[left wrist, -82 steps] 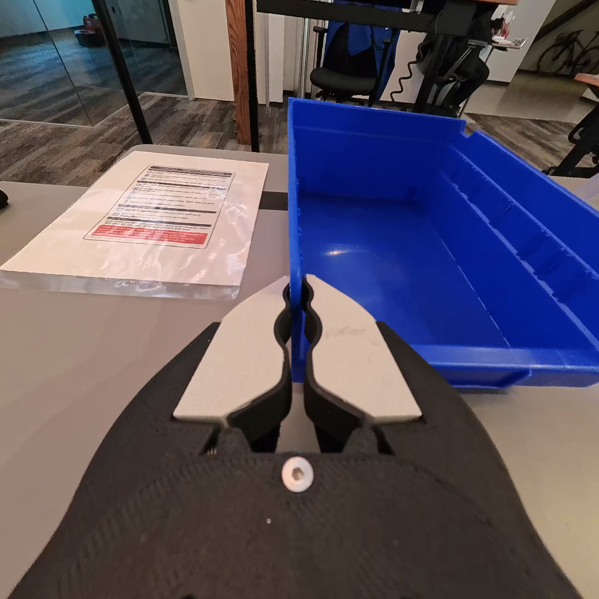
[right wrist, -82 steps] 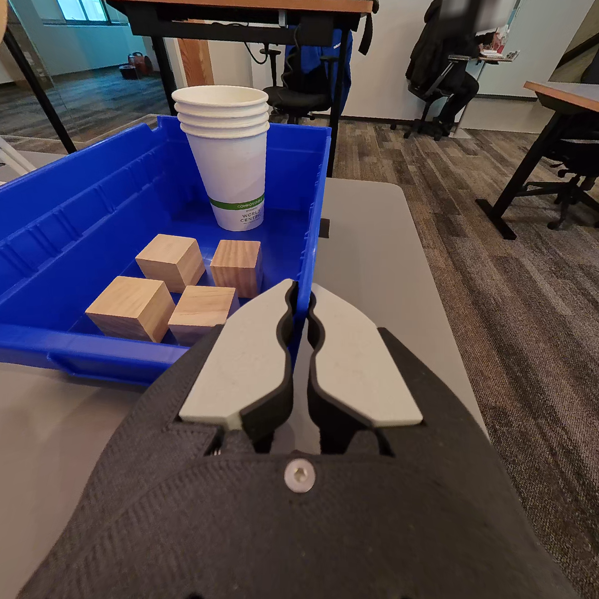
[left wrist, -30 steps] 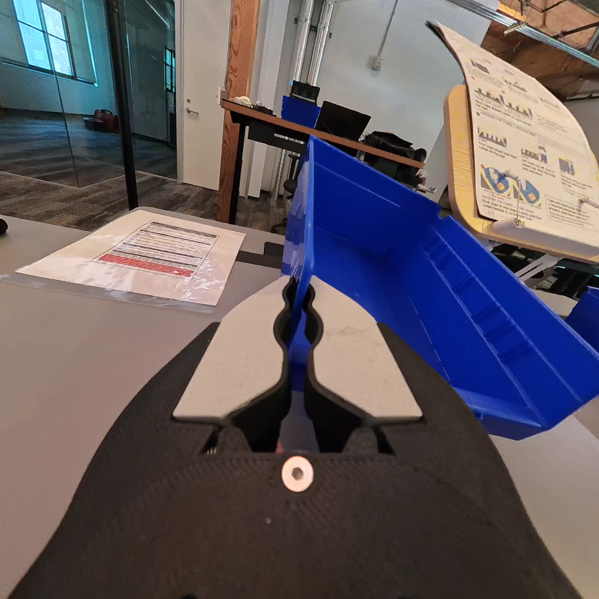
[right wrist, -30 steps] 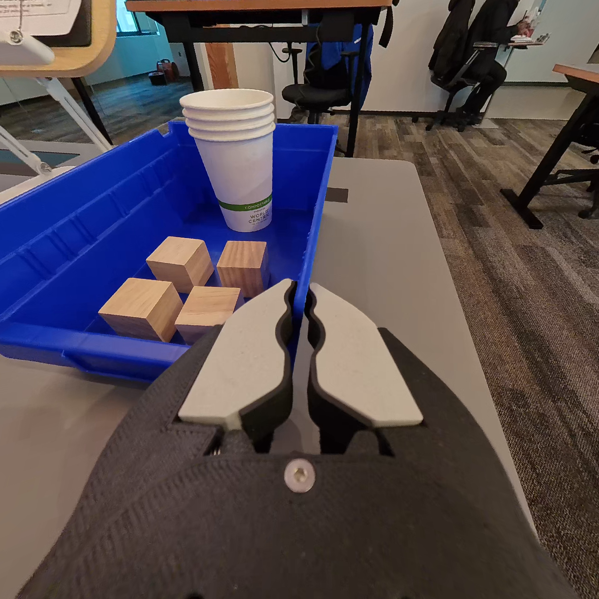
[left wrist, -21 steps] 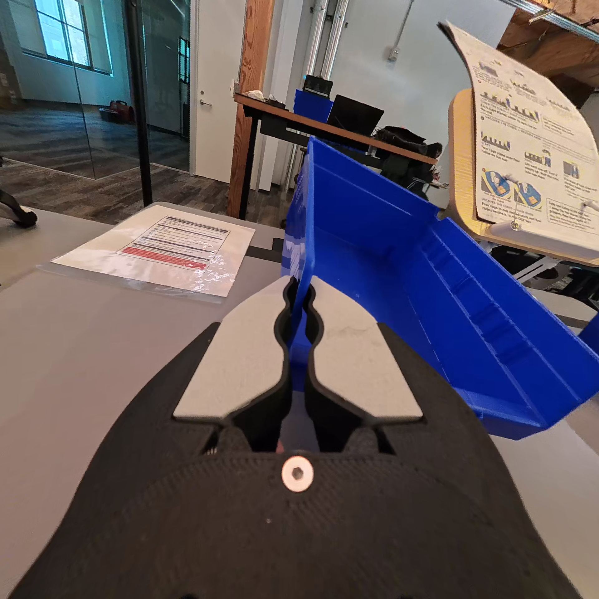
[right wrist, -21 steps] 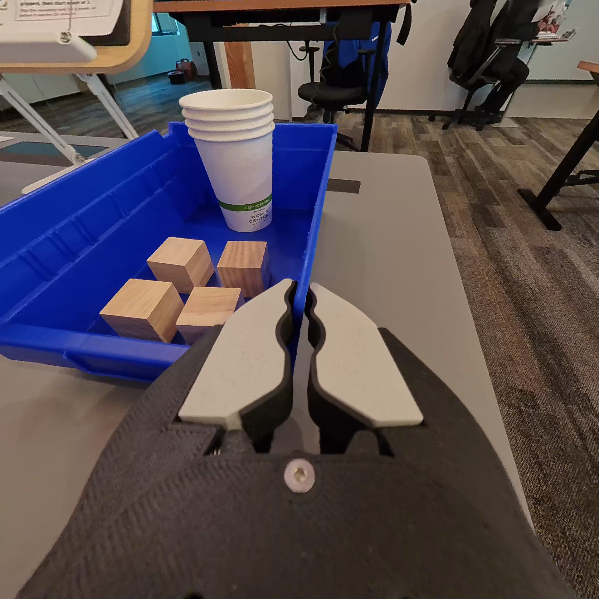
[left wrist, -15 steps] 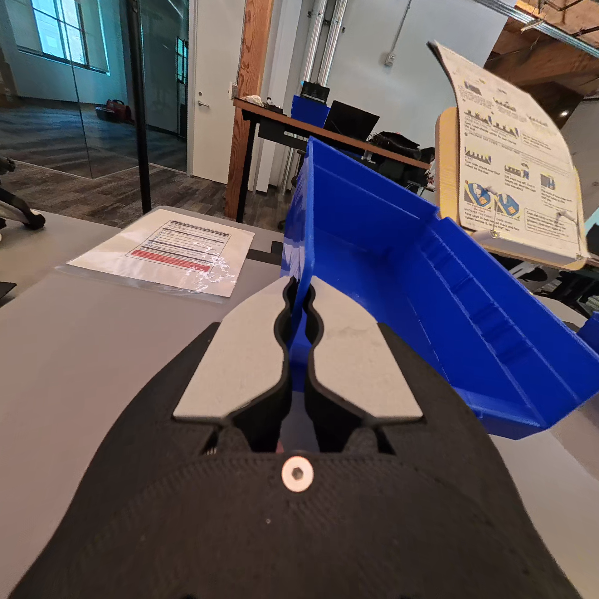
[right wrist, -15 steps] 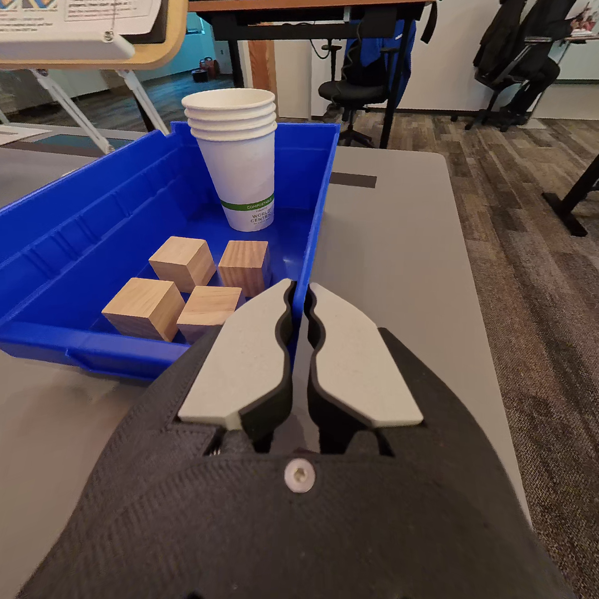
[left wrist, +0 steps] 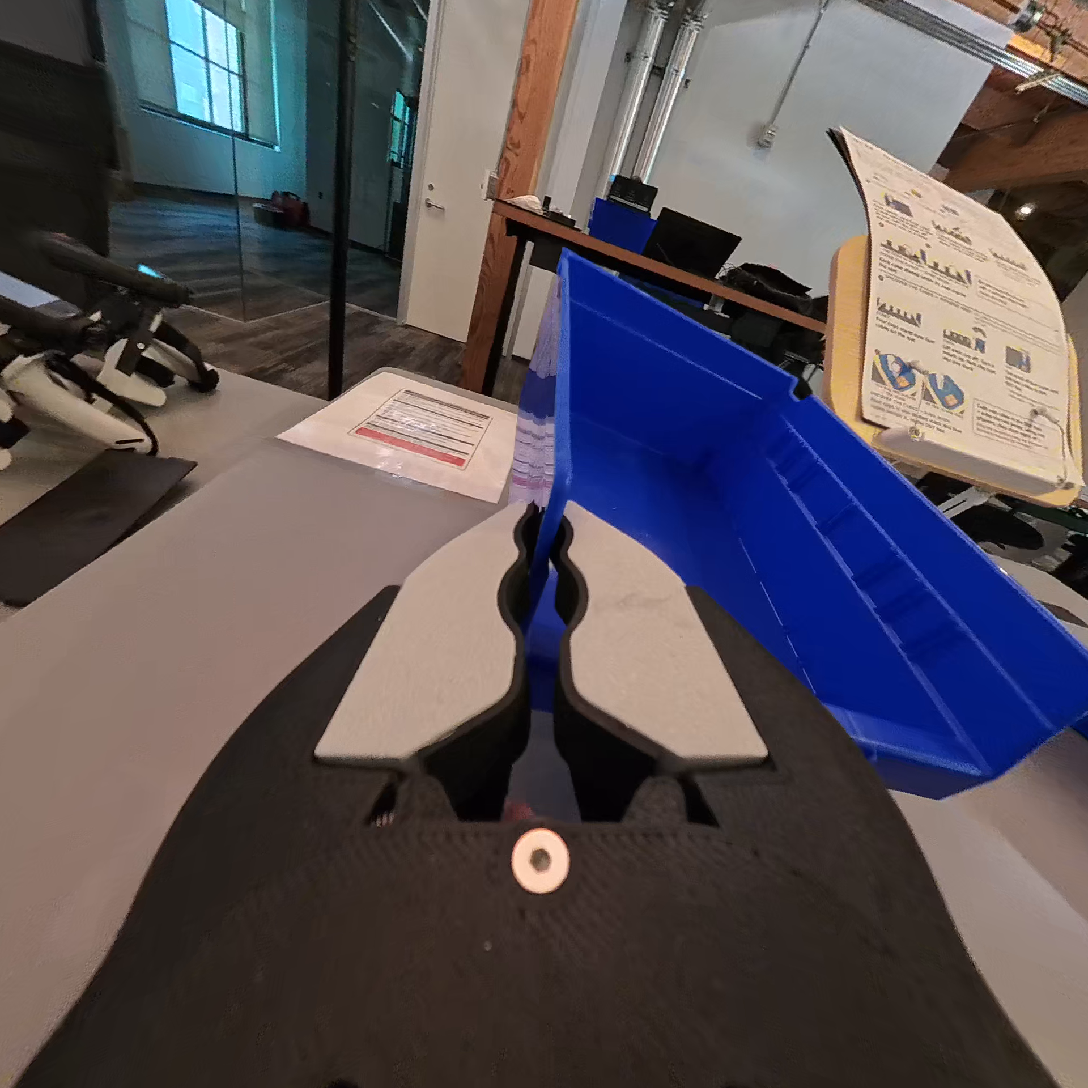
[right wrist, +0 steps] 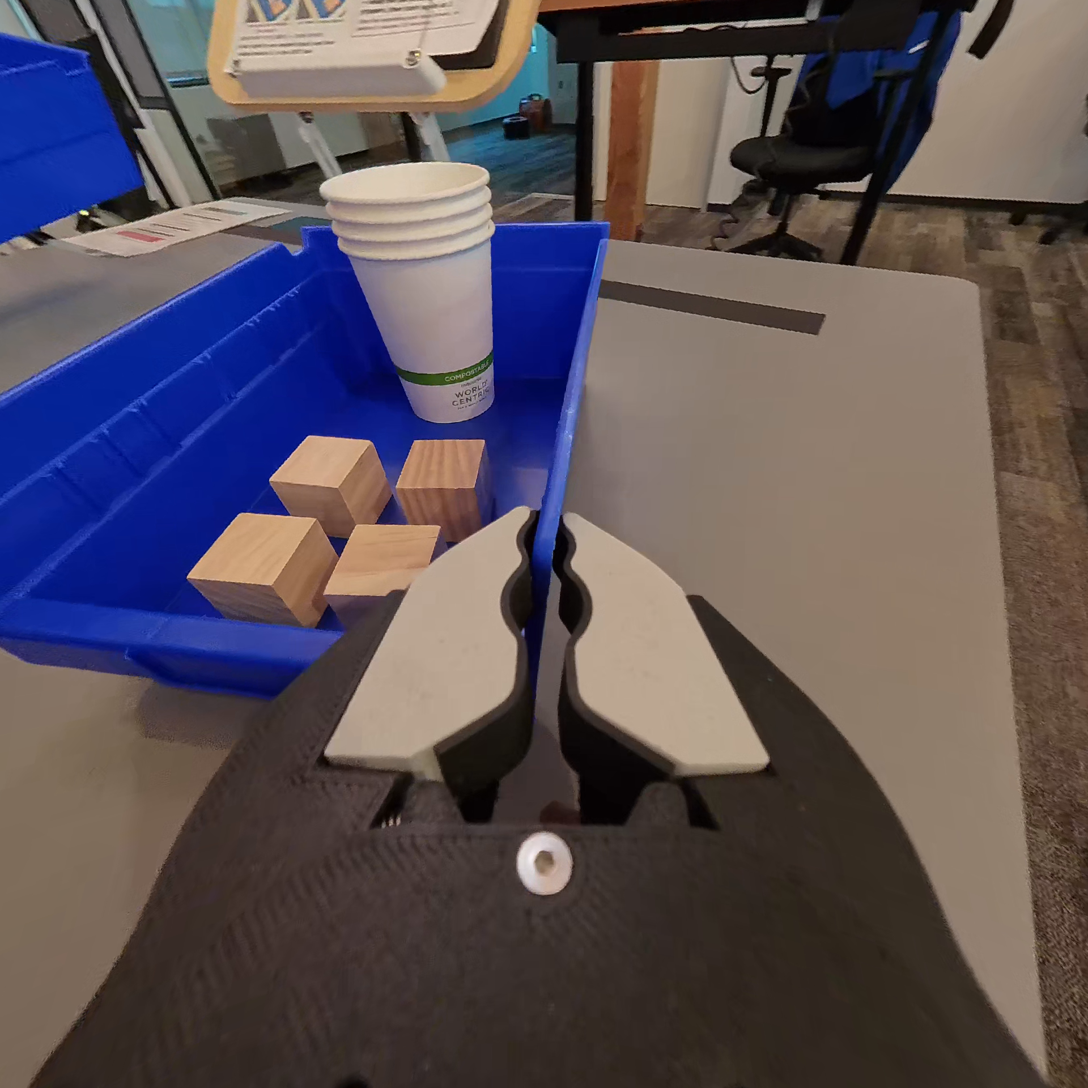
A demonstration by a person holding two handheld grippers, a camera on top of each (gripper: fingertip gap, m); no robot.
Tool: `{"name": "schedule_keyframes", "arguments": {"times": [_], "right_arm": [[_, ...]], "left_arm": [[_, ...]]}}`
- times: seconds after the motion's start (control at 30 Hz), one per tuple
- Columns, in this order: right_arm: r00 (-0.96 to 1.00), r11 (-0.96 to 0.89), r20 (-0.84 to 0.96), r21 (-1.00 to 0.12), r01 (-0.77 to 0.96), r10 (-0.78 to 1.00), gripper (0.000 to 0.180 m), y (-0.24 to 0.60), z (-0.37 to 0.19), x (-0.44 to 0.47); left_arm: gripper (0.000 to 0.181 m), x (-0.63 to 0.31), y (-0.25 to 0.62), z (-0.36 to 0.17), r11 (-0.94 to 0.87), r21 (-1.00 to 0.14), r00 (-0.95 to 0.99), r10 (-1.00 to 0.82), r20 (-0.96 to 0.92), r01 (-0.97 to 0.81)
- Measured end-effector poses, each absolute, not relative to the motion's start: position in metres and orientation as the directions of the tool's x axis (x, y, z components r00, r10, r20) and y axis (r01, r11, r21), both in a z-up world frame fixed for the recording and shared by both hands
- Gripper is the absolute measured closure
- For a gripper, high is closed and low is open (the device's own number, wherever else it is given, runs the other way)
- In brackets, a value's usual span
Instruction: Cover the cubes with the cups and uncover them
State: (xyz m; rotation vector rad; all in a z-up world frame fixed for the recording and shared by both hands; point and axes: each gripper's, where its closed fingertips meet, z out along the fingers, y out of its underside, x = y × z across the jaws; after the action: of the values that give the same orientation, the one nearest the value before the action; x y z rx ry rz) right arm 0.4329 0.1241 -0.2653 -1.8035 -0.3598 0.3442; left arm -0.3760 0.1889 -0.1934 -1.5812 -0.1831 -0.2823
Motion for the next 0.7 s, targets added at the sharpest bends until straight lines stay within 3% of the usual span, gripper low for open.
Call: {"name": "schedule_keyframes", "arguments": {"times": [0.7], "right_arm": [[0.766,-0.281,-0.126,-0.957,0.074,0.63,0.177,0.148,-0.266,0.282]], "left_arm": [[0.177,-0.404,0.156,-0.212,0.018,-0.929,0.929,-0.008,0.37,0.371]]}}
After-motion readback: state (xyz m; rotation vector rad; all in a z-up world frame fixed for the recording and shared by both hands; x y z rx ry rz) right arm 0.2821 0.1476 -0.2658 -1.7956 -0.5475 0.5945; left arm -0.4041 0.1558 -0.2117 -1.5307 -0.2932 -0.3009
